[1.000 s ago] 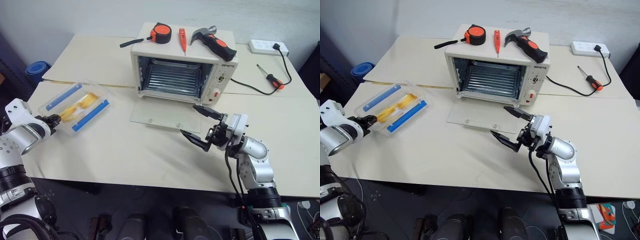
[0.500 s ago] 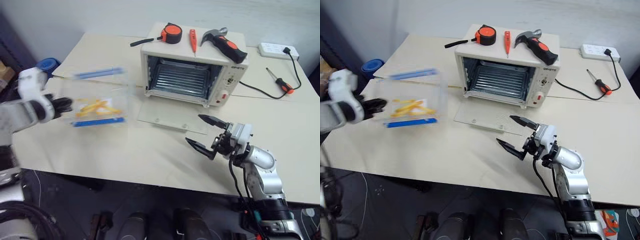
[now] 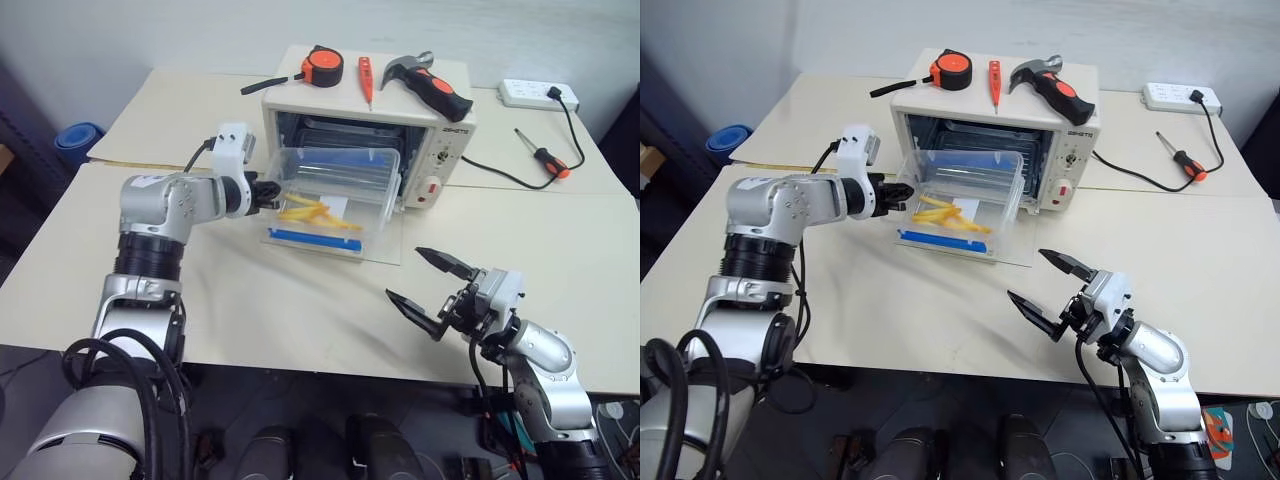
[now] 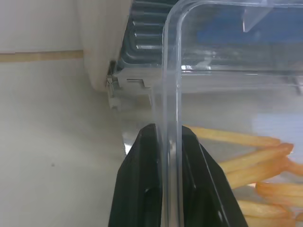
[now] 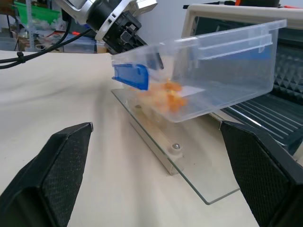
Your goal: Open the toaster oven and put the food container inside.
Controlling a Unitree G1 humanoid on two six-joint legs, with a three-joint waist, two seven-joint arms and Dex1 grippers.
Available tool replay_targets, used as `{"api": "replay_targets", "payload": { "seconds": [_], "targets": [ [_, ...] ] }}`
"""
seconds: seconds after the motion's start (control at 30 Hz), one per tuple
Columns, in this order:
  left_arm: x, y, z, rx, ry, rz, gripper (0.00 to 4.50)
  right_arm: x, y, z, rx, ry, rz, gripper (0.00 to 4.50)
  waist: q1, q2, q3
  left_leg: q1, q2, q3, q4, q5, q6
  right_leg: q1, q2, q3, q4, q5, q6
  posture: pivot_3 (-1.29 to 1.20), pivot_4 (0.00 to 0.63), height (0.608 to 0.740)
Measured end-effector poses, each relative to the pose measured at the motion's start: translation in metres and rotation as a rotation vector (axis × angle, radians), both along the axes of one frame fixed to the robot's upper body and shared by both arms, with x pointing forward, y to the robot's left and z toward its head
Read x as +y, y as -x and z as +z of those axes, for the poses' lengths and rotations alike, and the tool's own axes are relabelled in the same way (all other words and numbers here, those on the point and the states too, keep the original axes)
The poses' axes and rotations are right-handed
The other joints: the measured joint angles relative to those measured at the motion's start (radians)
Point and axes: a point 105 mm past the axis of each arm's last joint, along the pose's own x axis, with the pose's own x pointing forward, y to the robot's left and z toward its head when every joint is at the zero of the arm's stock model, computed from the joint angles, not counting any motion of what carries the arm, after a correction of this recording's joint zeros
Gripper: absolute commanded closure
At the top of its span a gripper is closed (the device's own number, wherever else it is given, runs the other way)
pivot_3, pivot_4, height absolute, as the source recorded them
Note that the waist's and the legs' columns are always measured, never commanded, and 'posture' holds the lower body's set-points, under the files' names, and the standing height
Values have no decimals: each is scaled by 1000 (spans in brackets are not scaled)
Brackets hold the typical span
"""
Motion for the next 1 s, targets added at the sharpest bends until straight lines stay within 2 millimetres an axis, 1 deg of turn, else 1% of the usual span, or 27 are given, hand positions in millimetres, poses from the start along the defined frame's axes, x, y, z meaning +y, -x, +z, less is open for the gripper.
{"api": "replay_targets", "payload": {
  "seconds": [0.07, 0.1, 0.2, 0.27, 0.3, 0.4, 0.43, 0.47, 0.5, 0.53, 0.57, 0.6, 0.67, 0.7, 0.77, 0.8, 0.83, 0.93, 1.0],
  "targets": [
    [-3, -4, 0, -17, 13, 0, 3747, 1, 2, 1, -5, -7, -7, 0, 1, 0, 0, 0, 0, 0, 0, 0, 0, 0, 0, 0, 0, 0, 0, 0, 150, 740],
    [-4, -5, 0, -19, 20, -1, 3566, 1, 3, 2, -6, -7, -7, 0, 1, 0, 0, 0, 0, 0, 0, 0, 0, 0, 0, 0, 1, 0, 0, 0, 150, 740],
    [-5, -7, 7, -49, 102, -5, 2676, 2, 4, 3, 8, -10, -4, 0, 1, 0, 0, -1, 0, 0, 0, 0, 0, -1, -1, 0, 4, 0, 0, 0, 150, 740],
    [-1, -9, 22, -125, 155, -21, 2676, 2, 3, 4, 23, -7, -3, 0, -2, 0, 0, -1, 0, 0, 0, 0, 0, -1, 0, 0, 4, 0, 0, 0, 150, 740],
    [6, -8, 29, -155, 167, -27, 2676, 2, 3, 6, 26, -13, -2, 0, -4, 0, 0, -1, 0, 0, 0, 0, 0, -1, 0, 0, 5, 0, 0, 0, 150, 740],
    [30, -2, 42, -224, 187, -37, 2676, 4, 3, 7, 51, -15, 3, 0, -6, 0, 0, 0, 0, 0, 0, 0, 0, -1, 0, 0, 6, 0, 0, 0, 150, 740],
    [43, 2, 44, -261, 177, -52, 2676, 6, 3, 8, 63, -11, 13, 0, -6, 0, 0, 0, 0, 0, 0, 0, 0, -1, 0, 0, 6, 0, 0, 0, 150, 740],
    [53, 8, 43, -293, 161, -79, 2856, 8, 4, 8, 77, -2, 22, 0, -7, 0, 0, 0, 0, 0, 0, 0, 0, -1, 0, 0, 6, 0, 0, 0, 150, 740],
    [61, 14, 41, -324, 134, -116, 3076, 10, 4, 9, 95, 6, 31, 184, -6, 0, 0, 0, 0, 0, 0, 0, 0, -1, 0, 0, 5, 0, 0, 0, 150, 740],
    [69, 25, 36, -358, 71, -184, 3280, 13, 4, 8, 127, 18, 46, 396, -6, 0, 0, 0, 0, 0, -1, 0, 0, -1, 0, 0, 5, 0, 0, 0, 150, 740],
    [74, 44, 25, -394, -24, -310, 3576, 20, 5, 4, 177, 39, 67, 651, -11, 1, 0, 1, 1, 0, -2, 0, 0, -1, -1, 1, 4, -1, -2, 0, 150, 740],
    [73, 53, 15, -391, -59, -388, 3828, 21, 6, 1, 209, 53, 72, 907, -8, 1, 0, 1, 1, -1, -2, 0, 0, -1, -2, 0, 3, -1, -2, 0, 150, 740],
    [68, 72, -17, -348, -132, -545, 4460, 29, 2, -6, 272, 87, 85, 1561, 3, 1, 0, -1, 0, -4, 0, 0, 1, 1, -3, -2, -2, -2, -3, 0, 150, 740],
    [63, 78, -29, -328, -132, -595, 4500, 33, 0, -7, 284, 100, 88, 1858, 13, 1, 0, -1, 0, -4, 1, 0, 2, 1, -4, -2, -2, -1, -3, 0, 150, 740],
    [47, 83, -41, -326, -107, -661, 4500, 39, -7, -6, 284, 126, 84, 2578, 27, 1, 0, -2, -1, -5, 2, -1, 4, 1, -5, -2, -2, -1, -2, 0, 150, 740],
    [35, 85, -44, -342, -100, -698, 4500, 42, -12, -5, 277, 147, 85, 2895, 28, 1, 0, -3, -2, -5, 2, -2, 6, 2, -5, -2, -2, -1, -2, 0, 150, 740],
    [27, 86, -45, -356, -97, -718, 4500, 43, -15, -5, 272, 157, 82, 3197, 28, 1, 0, -3, -2, -5, 3, -2, 6, 2, -6, -2, -3, -1, -2, 0, 150, 740],
    [-7, 78, -48, -406, -65, -729, 4500, 45, -44, -6, 285, 170, 37, 4230, 22, 0, 0, -4, -3, -4, 3, -2, 7, 0, -5, -2, -1, 0, -1, 0, 150, 740],
    [-19, 69, -48, -420, -46, -698, 4500, 45, -59, -4, 288, 174, 10, 4230, 21, 0, 0, -4, -3, -3, 2, -2, 7, -1, -4, -2, 1, 0, 0, 0, 150, 740]
  ]
}}
